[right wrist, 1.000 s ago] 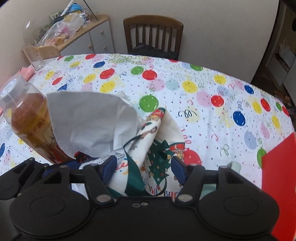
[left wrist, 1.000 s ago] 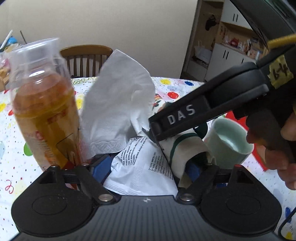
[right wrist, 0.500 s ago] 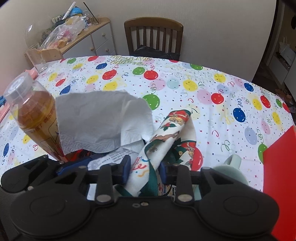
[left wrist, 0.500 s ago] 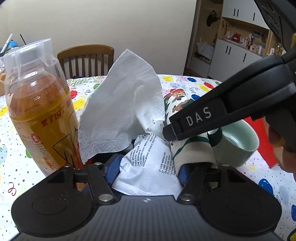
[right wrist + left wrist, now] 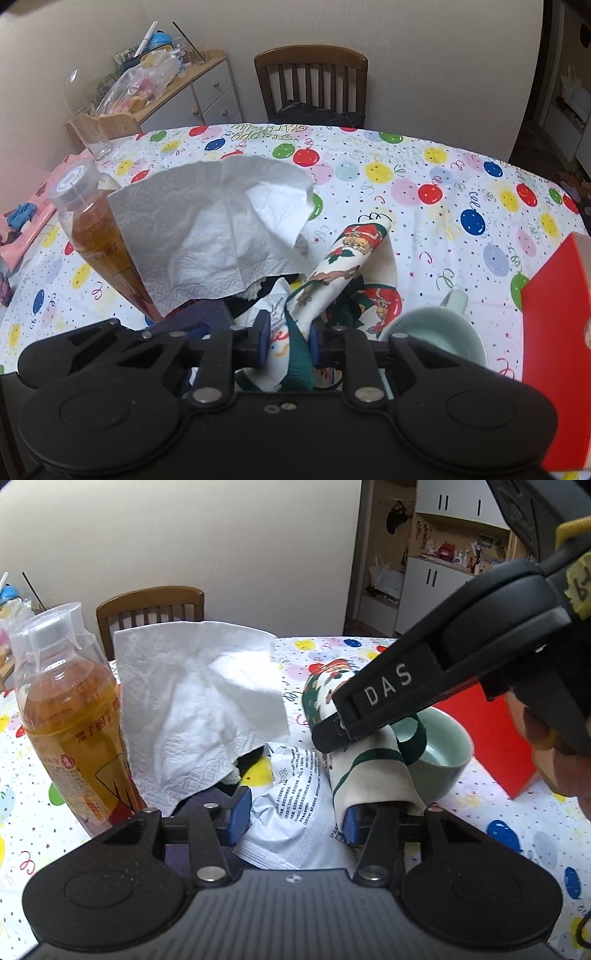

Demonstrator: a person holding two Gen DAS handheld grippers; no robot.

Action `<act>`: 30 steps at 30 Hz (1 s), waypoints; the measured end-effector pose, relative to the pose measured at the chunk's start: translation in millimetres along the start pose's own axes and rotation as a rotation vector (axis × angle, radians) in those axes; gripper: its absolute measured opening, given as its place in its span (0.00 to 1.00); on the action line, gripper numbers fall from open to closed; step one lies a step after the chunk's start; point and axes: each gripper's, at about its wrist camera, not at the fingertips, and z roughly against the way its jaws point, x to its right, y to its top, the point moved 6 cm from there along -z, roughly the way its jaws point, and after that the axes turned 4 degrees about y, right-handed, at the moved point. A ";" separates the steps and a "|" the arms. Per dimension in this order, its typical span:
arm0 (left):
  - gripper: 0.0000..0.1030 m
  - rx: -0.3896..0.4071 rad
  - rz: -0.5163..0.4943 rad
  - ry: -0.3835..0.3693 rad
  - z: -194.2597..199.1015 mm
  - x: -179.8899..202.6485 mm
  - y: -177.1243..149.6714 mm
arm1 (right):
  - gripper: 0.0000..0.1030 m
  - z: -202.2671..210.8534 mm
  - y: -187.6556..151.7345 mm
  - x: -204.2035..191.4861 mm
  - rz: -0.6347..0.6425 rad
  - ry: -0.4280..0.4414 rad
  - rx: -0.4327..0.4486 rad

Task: Organize soft objects
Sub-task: 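Grasp the Christmas cloth bag with the right tool while the left tool grasps the snack packet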

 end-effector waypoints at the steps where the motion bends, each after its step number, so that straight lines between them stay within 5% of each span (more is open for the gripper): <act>1: 0.49 -0.002 0.001 -0.009 1.6 0.4 -0.8 | 0.18 0.8 -0.7 1.3 -0.006 0.005 -0.002; 9: 0.74 -0.001 0.039 -0.037 8.4 2.0 -6.0 | 0.16 10.3 -4.3 11.2 -0.021 0.009 0.005; 21: 0.80 0.038 0.091 -0.180 23.9 -5.1 -0.4 | 0.13 40.4 -17.0 38.3 -0.009 0.026 0.004; 30: 0.80 -0.012 0.030 -0.058 -5.6 -0.1 3.4 | 0.13 55.7 -32.3 33.4 0.078 0.047 -0.025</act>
